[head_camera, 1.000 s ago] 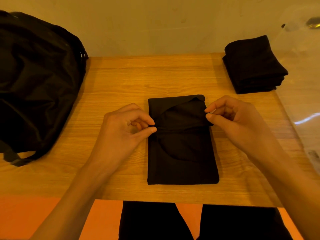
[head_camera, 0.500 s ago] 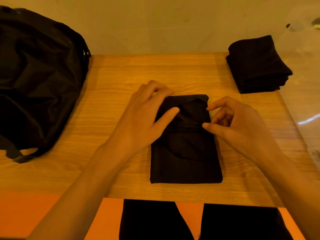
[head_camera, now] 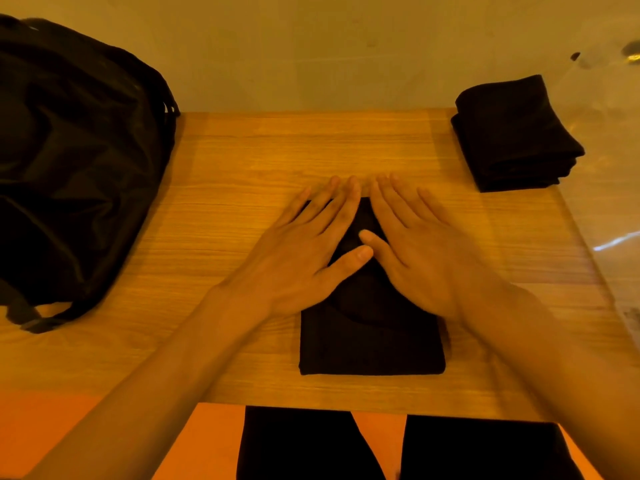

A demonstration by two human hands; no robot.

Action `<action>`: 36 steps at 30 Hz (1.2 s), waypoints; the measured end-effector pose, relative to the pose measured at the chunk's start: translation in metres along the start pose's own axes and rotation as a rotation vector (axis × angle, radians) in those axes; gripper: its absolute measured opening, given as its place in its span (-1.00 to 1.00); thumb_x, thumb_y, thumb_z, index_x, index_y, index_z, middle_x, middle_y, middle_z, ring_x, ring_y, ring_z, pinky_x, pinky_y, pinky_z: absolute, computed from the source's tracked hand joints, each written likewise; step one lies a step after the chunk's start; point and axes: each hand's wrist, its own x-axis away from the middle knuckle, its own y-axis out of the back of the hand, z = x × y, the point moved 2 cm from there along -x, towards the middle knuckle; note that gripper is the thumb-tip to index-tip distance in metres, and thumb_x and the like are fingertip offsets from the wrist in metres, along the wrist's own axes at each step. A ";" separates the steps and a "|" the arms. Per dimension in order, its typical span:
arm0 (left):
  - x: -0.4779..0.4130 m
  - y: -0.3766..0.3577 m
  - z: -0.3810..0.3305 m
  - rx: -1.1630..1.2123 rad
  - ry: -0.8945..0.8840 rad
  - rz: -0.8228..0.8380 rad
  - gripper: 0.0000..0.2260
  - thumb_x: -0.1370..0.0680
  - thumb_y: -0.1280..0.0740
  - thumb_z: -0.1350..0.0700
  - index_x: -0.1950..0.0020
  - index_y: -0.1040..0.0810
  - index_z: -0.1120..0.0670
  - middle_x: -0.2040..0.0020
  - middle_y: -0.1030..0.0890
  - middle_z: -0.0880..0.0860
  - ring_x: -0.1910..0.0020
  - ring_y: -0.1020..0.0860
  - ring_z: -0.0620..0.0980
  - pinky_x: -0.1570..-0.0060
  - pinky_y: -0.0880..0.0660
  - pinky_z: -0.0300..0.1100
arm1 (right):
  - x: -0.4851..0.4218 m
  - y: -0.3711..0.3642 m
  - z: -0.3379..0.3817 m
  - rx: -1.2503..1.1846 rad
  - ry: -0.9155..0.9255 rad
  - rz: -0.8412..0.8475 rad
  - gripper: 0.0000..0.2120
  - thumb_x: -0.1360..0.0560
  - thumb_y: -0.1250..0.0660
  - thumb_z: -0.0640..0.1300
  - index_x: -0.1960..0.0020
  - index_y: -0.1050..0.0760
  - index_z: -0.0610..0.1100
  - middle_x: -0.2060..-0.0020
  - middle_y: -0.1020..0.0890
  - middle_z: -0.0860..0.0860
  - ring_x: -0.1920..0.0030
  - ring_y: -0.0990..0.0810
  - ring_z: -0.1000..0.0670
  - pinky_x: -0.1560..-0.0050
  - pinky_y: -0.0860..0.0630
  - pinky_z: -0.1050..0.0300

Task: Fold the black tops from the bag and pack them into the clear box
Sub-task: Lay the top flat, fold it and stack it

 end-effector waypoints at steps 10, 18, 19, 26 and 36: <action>0.030 0.034 0.015 0.726 0.269 -0.318 -0.14 -0.47 0.25 -0.56 -0.67 0.02 -0.13 -0.65 -0.01 -0.19 -0.62 0.06 -0.24 -0.61 0.10 -0.16 | 0.018 0.023 -0.024 -0.387 -0.025 -0.211 -0.35 -0.63 0.21 0.25 -0.62 -0.09 -0.02 -0.61 -0.08 0.09 -0.60 0.08 0.17 -0.61 0.09 0.07; 0.088 -0.011 -0.030 0.154 0.118 -0.387 -0.43 -0.67 -0.19 -0.15 -0.54 -0.37 0.20 -0.59 -0.30 0.12 -0.56 -0.28 0.03 -0.50 -0.30 -0.02 | -0.033 0.031 0.011 -0.130 0.373 0.081 -0.37 -0.62 0.20 0.18 -0.63 -0.03 -0.03 -0.62 0.02 0.06 -0.59 0.18 0.14 -0.56 0.23 0.18; 0.092 -0.014 -0.032 0.154 0.123 -0.393 -0.45 -0.67 -0.20 -0.14 -0.53 -0.40 0.20 -0.58 -0.32 0.12 -0.54 -0.32 0.03 -0.47 -0.36 -0.01 | -0.043 0.031 0.016 -0.110 0.441 0.111 -0.38 -0.62 0.18 0.16 -0.63 -0.05 -0.03 -0.62 0.01 0.04 -0.60 0.18 0.11 -0.55 0.23 0.18; 0.110 -0.007 -0.031 0.362 0.344 -0.645 -0.72 -0.63 -0.31 -0.03 -0.20 -0.66 0.11 -0.13 -0.61 -0.02 -0.10 -0.60 -0.04 -0.06 -0.55 -0.15 | -0.055 0.028 0.020 -0.282 0.595 -0.067 -0.71 -0.61 -0.35 -0.14 -0.31 -0.60 -0.04 -0.32 -0.57 -0.07 -0.34 -0.49 -0.08 -0.32 -0.44 -0.06; 0.078 -0.003 -0.026 0.581 0.541 -0.628 -0.89 -0.51 -0.44 -0.03 0.09 -0.68 -0.01 0.18 -0.59 -0.14 0.16 -0.58 -0.10 0.15 -0.54 0.02 | -0.064 0.038 0.043 -0.386 0.665 0.141 -0.79 -0.44 -0.52 0.09 -0.02 -0.70 0.03 0.08 -0.63 0.16 0.02 -0.53 0.18 -0.01 -0.41 0.26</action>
